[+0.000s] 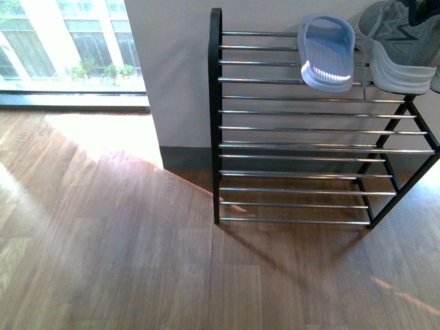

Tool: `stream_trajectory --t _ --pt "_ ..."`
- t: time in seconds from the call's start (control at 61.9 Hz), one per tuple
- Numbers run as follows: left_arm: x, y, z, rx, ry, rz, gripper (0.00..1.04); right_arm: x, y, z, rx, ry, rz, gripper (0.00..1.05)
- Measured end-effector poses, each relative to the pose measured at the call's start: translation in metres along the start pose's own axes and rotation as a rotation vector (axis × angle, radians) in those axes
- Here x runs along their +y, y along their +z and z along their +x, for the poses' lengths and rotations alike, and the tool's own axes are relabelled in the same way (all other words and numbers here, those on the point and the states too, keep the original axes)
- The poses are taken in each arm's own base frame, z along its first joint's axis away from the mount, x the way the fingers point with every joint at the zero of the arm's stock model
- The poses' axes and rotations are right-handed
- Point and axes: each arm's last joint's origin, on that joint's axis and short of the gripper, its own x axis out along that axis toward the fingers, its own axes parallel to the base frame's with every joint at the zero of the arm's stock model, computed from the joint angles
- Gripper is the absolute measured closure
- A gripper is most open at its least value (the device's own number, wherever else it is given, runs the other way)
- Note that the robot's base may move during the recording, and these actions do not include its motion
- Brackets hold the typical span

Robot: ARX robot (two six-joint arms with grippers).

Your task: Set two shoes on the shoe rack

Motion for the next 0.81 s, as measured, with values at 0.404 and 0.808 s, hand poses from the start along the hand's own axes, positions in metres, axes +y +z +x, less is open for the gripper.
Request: stream_trajectory --t 0.404,0.808 --pt "0.000 0.000 0.000 0.000 0.000 0.000 1.03 0.000 0.006 -0.018 -0.019 0.000 0.000 1.03" --pt "0.000 0.000 0.000 0.000 0.000 0.000 1.03 0.000 0.007 -0.028 -0.023 0.000 0.000 1.03"
